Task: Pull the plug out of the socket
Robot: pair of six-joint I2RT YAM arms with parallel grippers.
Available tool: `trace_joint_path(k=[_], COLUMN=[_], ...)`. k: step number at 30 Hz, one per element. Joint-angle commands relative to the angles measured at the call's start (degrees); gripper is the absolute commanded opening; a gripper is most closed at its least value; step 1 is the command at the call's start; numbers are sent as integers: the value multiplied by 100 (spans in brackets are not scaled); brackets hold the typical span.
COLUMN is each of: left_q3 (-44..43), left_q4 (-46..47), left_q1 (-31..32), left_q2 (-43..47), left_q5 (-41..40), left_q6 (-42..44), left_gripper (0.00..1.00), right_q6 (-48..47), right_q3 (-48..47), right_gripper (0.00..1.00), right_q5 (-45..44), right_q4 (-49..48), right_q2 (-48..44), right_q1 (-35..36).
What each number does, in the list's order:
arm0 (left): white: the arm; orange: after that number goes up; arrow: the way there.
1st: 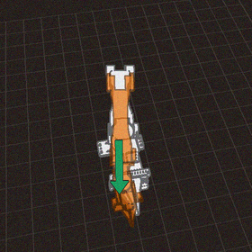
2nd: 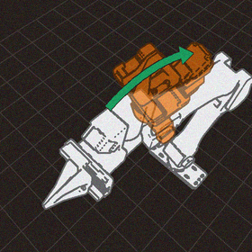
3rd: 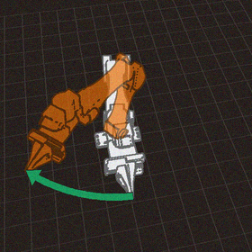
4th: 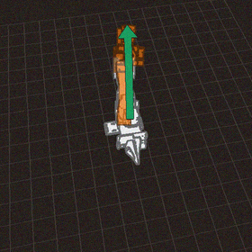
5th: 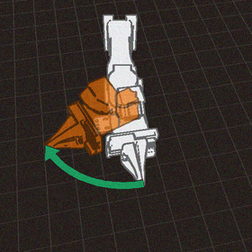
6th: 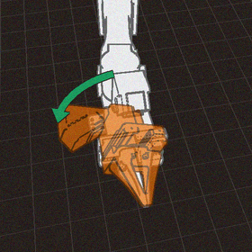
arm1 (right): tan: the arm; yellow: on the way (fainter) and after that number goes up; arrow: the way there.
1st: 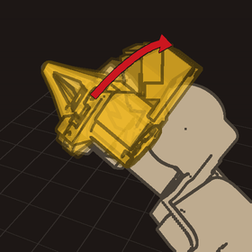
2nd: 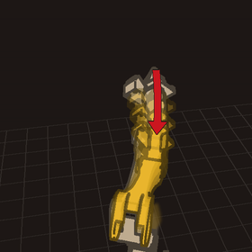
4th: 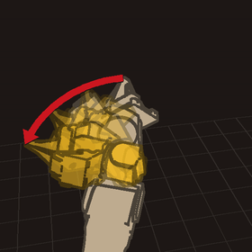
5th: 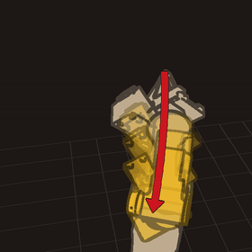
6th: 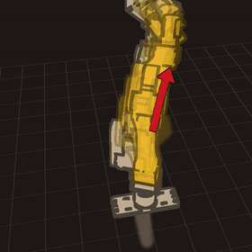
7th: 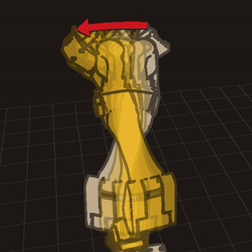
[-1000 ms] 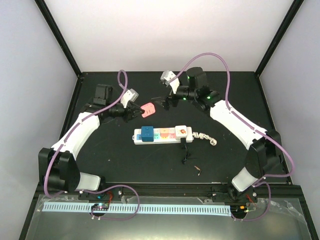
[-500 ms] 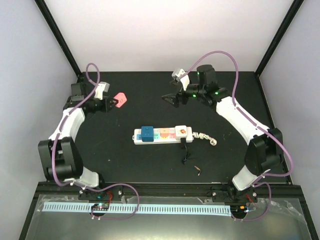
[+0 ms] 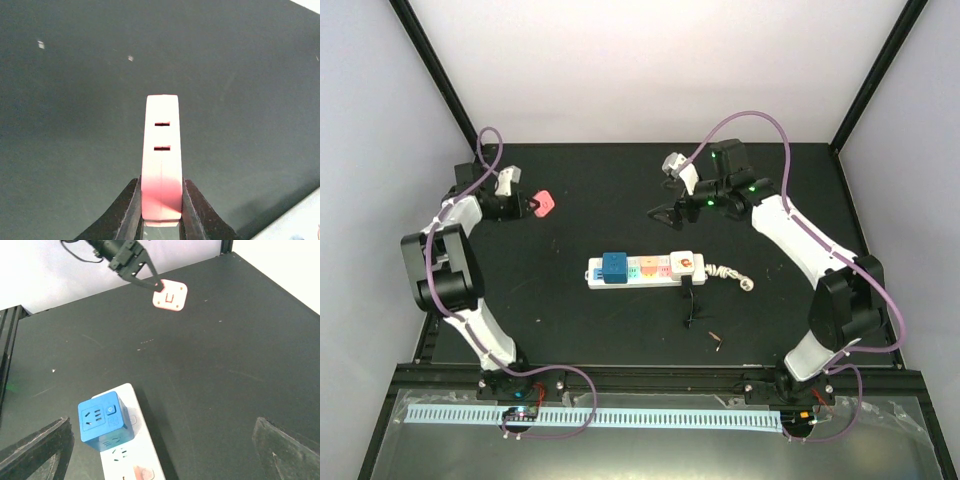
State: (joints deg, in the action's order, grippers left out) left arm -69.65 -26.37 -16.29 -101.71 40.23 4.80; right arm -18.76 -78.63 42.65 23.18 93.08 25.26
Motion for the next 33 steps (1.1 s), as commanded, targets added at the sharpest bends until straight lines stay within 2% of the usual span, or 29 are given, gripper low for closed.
trace_joint_path(k=[1,8,21,26,30,33], left_q3=[-648,-1165,-2149,-2789,-3129,-3424], left_q4=[-231,-442,-466,-663,-774,-943], left_q1=[-247,-310,-356,-385,-385,-383], left_q2=[-606,-1437,-2366,-2793,-3020,-3220], left_q5=[75,53,-154,-84,-38,-92], left_q6=[-194,-75,-353,-493,-579,-659], left_gripper=[2,10,15,20,29,30], right_q6=[-130,-338,-346,-335,-291,-277], right_q3=[-66,-586,-311,-274,-192,-195], right_gripper=[100,100,100,100,100,100], right_q5=[300,654,683,727,691,702], right_q4=[219,944,714,678,565,540], right_q2=[160,657,585,564,545,570], right_q1=[-7,-14,-12,-11,-12,-16])
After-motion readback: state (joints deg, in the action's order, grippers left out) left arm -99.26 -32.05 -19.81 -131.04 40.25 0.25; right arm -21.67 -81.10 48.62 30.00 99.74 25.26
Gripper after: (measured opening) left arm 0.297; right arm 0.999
